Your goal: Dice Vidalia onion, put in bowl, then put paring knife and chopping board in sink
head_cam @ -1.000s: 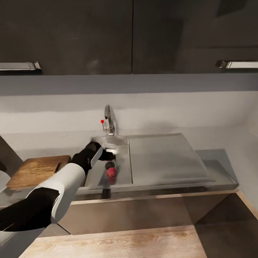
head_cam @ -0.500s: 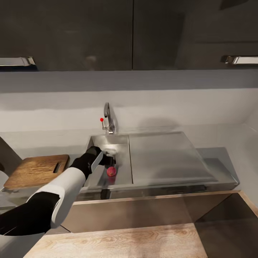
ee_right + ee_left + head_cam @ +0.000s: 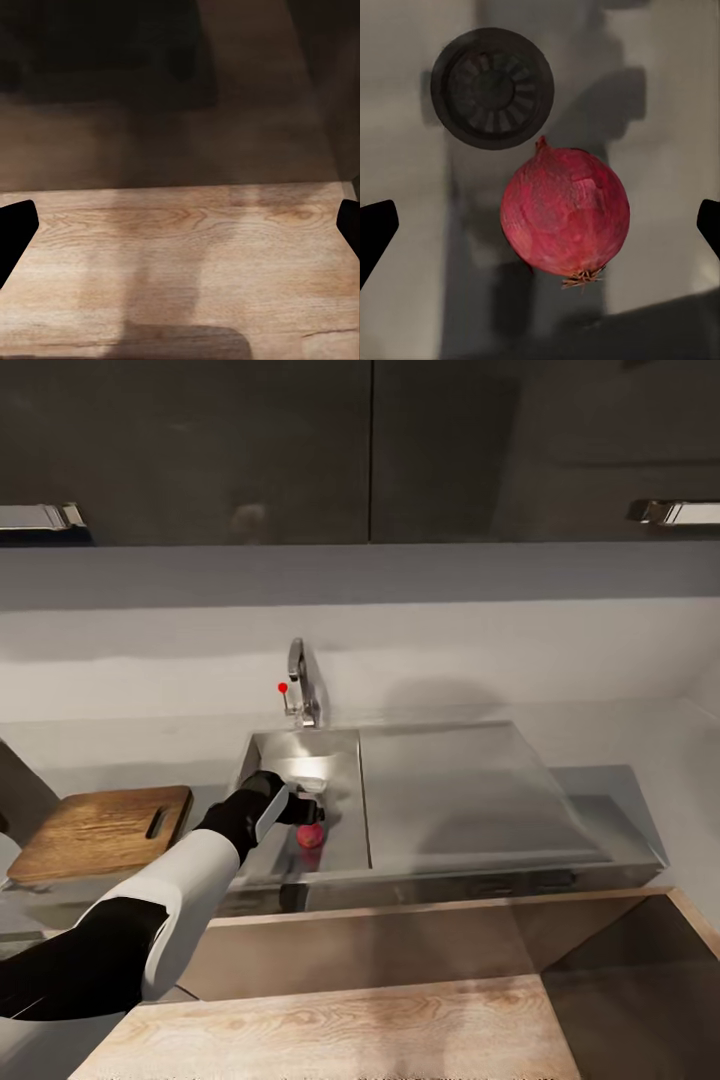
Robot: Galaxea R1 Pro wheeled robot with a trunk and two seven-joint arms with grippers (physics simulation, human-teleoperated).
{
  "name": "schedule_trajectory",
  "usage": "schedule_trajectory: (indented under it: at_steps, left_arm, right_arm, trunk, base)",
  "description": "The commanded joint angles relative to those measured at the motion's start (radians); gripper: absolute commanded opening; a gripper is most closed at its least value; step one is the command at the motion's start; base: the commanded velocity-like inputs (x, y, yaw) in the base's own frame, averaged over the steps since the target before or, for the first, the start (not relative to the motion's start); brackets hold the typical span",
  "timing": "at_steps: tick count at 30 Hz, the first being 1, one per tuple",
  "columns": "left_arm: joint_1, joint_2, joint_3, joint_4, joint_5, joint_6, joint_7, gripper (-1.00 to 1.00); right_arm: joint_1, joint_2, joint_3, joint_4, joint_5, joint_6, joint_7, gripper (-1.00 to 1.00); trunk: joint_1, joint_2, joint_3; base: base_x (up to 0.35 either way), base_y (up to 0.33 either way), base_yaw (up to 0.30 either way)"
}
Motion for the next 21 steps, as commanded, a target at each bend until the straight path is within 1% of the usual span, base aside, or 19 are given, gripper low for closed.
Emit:
schedule_trajectory:
  at_steps: [1, 8, 17, 21]
  left_arm:
    - [-0.001, 0.0, -0.007, -0.001, 0.009, 0.004, 0.003, 1.0]
    - [-0.001, -0.001, -0.008, -0.001, 0.009, 0.004, 0.003, 1.0]
    - [0.0, -0.003, -0.008, 0.0, 0.009, 0.004, 0.003, 1.0]
    - [0.018, -0.005, -0.008, -0.001, 0.009, 0.003, 0.002, 1.0]
  right_arm:
    - [-0.001, 0.0, -0.001, 0.0, 0.011, -0.002, -0.009, 1.0]
    - [-0.001, 0.0, -0.001, 0.0, 0.011, -0.002, -0.009, 1.0]
    - [-0.001, 0.0, -0.001, -0.001, 0.011, -0.002, -0.009, 1.0]
    - [-0.001, 0.0, -0.001, -0.001, 0.01, -0.002, -0.009, 1.0]
  trunk:
    - [0.001, -0.002, -0.003]
    - [0.001, -0.002, -0.015]
    - [0.001, -0.002, -0.029]
    - [0.001, -0.002, -0.035]
  base:
    - [0.064, -0.045, 0.0]
    - [0.098, -0.06, 0.0]
    - [0.01, -0.005, 0.0]
    - [0.0, 0.0, 0.0]
